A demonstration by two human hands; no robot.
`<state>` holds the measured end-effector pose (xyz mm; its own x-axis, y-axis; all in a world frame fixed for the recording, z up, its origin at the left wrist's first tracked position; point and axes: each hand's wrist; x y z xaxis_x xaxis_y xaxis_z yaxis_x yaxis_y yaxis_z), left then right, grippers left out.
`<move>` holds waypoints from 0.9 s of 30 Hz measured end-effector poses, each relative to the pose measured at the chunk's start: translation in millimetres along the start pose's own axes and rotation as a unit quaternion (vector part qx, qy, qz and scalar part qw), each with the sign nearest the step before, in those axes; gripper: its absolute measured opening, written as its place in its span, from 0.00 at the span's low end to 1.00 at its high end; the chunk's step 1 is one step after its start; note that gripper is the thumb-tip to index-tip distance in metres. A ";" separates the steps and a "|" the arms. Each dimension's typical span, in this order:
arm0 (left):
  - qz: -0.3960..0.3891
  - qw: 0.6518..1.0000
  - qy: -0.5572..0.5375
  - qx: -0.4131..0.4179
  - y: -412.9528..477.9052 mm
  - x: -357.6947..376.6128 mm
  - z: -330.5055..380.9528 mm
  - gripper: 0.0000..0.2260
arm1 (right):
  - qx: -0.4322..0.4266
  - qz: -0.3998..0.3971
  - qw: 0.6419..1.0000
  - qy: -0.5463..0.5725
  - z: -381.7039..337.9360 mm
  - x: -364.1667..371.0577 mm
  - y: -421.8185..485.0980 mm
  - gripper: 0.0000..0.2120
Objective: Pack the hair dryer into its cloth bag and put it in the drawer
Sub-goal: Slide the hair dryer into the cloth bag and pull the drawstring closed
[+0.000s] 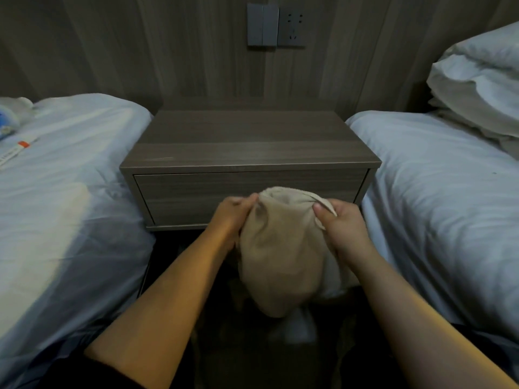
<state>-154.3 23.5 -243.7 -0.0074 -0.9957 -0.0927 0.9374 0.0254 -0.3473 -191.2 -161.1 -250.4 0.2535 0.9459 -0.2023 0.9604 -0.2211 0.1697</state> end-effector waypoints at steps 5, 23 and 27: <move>0.032 0.924 0.187 0.332 -5.3 15.3 -21.0 0.11 | 0.014 0.056 0.998 0.015 -16.5 -12.7 1.4 0.10; 0.096 0.911 0.161 0.367 -19.8 25.1 -28.1 0.17 | 0.000 -0.007 1.000 -0.005 -23.8 -25.0 2.5 0.22; 0.104 0.911 0.130 0.379 -17.8 22.0 -23.3 0.16 | 0.022 -0.191 0.981 -0.021 -29.9 -39.3 8.0 0.28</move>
<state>-179.2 3.3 -261.3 0.2070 -0.9190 -0.3355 0.8987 0.0430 0.4364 -196.9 -193.0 -212.2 -0.1221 0.9514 -0.2825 0.9901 0.1364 0.0315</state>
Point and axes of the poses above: each hand's wrist, its own y-axis towards the middle knuckle, its own x-axis out of the palm, z = x × y, and after that the axes turned 1 degree about -x, right-handed
